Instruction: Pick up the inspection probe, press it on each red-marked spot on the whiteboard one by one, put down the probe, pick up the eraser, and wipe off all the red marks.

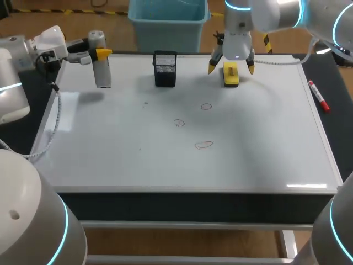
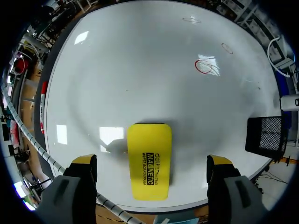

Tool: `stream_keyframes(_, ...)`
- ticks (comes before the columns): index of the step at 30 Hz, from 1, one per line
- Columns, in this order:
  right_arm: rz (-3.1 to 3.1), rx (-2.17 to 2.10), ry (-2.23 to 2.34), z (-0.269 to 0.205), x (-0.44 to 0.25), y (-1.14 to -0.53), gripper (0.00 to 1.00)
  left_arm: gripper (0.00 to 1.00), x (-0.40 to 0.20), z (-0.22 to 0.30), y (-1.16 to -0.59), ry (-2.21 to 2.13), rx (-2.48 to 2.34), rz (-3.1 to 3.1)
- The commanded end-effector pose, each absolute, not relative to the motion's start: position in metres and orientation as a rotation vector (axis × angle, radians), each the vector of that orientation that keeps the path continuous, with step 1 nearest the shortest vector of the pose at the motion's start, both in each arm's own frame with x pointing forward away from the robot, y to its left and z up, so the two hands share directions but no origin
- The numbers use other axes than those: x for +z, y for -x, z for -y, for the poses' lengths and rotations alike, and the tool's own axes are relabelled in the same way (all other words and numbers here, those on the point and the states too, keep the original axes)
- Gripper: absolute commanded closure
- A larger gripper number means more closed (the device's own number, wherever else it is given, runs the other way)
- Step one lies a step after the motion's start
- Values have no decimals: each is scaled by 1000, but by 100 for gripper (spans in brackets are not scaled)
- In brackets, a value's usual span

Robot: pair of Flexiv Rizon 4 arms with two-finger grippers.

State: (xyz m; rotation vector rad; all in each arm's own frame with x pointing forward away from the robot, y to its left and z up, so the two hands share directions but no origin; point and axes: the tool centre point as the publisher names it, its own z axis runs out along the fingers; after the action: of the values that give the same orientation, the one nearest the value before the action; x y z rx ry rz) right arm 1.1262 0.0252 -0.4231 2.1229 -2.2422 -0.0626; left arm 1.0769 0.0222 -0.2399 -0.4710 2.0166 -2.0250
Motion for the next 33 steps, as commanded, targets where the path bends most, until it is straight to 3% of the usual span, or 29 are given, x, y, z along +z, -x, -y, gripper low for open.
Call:
stream_keyframes(1,2235,-61,-2123,-26,-425,-1126,0,100,-240,-22,-1077,470,-2025,-2012)
stream_keyframes(2,2235,-63,-2122,-26,-426,-1125,0,100,-240,-22,-1077,470,-2025,-2012)
stream_keyframes(3,2234,-63,-2121,-26,-426,-1125,7,100,-240,-22,-1077,470,-2025,-2012)
stream_keyframes(4,2234,-63,-2121,-25,-426,-1125,57,100,-240,-22,-1077,470,-2025,-2012)
stream_keyframes(5,2233,-62,-2124,-25,-426,-1125,70,100,-240,-22,-1077,470,-2025,-2012)
stream_keyframes(6,2231,-55,-2127,-25,-425,-1125,100,100,-240,-22,-1077,470,-2025,-2012)
stream_keyframes(22,2318,45,-2093,-11,-376,-1115,100,100,-240,-22,-1077,470,-2025,-2012)
stream_keyframes(33,2466,85,-1943,38,-363,-1076,100,100,-240,-22,-1077,470,-2025,-2012)
